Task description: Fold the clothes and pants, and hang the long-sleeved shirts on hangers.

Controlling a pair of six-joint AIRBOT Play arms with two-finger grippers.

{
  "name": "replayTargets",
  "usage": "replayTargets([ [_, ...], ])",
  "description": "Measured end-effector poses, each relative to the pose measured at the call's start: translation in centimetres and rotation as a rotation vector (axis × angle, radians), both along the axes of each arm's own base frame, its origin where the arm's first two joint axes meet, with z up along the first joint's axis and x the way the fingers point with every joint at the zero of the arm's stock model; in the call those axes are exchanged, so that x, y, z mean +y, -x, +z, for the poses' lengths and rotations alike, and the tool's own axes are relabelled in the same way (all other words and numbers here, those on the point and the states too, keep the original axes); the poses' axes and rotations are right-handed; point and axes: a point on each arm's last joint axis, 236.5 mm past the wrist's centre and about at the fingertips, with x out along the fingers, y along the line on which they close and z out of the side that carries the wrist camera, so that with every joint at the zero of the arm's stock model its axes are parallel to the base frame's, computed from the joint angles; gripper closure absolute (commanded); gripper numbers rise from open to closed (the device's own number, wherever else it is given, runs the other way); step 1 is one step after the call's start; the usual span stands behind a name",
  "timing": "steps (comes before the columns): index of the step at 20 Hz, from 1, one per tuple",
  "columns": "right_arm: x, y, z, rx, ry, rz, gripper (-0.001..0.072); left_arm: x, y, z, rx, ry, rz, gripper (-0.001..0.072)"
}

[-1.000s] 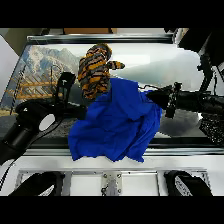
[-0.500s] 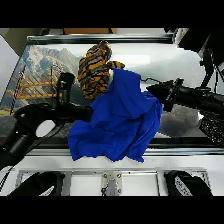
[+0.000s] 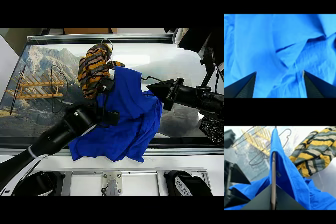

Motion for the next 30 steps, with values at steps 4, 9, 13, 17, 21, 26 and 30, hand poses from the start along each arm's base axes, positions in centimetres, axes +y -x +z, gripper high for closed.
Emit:
replayTargets([
  [4, 0.1, 0.2, 0.0, 0.002, 0.000, 0.008, 0.0710, 0.0, -1.2, -2.0, 0.010, -0.108, 0.020, 0.0088],
  [9, 0.2, 0.4, -0.1, 0.005, 0.001, 0.017, 0.0709, 2.6, -2.7, -2.3, 0.006, -0.183, 0.092, 0.0089],
  [13, 0.3, 0.4, -0.1, 0.007, 0.001, 0.021, 0.0709, 5.3, -3.7, -1.0, -0.001, -0.187, 0.166, 0.0089],
  [17, 0.3, 0.4, -0.1, 0.006, 0.001, 0.021, 0.0709, 7.1, -4.2, -0.7, 0.007, -0.197, 0.209, 0.0089],
  [21, 0.3, 0.4, -0.1, 0.006, 0.001, 0.021, 0.0709, 8.1, -4.3, -0.7, 0.015, -0.215, 0.232, 0.0090],
  [26, 0.3, 0.5, -0.1, 0.006, 0.001, 0.021, 0.0709, 10.1, -4.9, -0.8, 0.033, -0.230, 0.288, 0.0089],
  [30, 0.3, 0.5, -0.1, 0.008, 0.001, 0.025, 0.0709, 11.2, -5.4, -0.9, 0.041, -0.229, 0.319, 0.0090],
])
